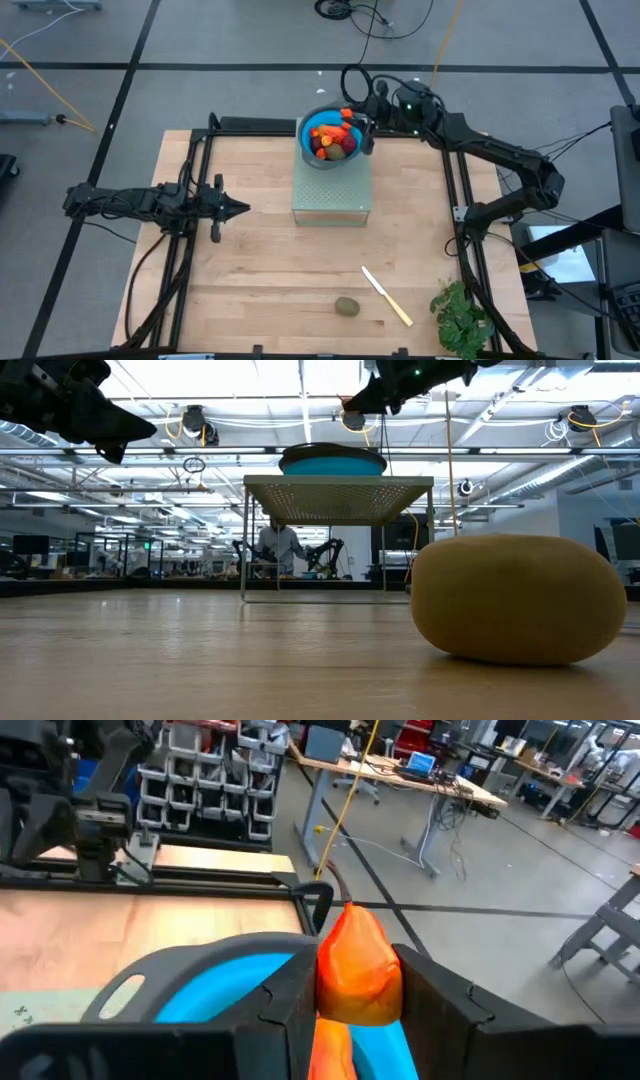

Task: Pick & Place Fruit
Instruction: Put the peach into the blue strainer bowl on the shelf

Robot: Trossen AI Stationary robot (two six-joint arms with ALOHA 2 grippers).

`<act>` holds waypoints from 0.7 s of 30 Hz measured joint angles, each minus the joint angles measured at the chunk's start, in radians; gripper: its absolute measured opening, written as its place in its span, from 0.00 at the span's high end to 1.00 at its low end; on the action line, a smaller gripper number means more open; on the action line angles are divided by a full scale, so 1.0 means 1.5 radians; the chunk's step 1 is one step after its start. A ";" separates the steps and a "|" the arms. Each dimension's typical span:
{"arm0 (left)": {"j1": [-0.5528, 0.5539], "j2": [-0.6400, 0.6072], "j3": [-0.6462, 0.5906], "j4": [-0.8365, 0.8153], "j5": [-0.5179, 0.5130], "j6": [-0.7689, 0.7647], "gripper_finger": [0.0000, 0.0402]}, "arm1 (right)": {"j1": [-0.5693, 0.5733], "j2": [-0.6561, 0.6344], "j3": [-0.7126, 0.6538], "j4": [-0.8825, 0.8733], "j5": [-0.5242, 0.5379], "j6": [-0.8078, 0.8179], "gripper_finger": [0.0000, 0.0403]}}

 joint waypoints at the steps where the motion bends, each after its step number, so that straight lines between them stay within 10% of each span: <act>1: 0.000 0.000 0.000 0.000 0.000 0.000 0.95 | -0.002 0.003 0.001 -0.003 0.000 0.000 0.71; 21: 0.000 0.000 0.000 -0.001 -0.018 -0.002 0.95 | 0.001 0.073 0.001 -0.057 -0.038 0.010 0.71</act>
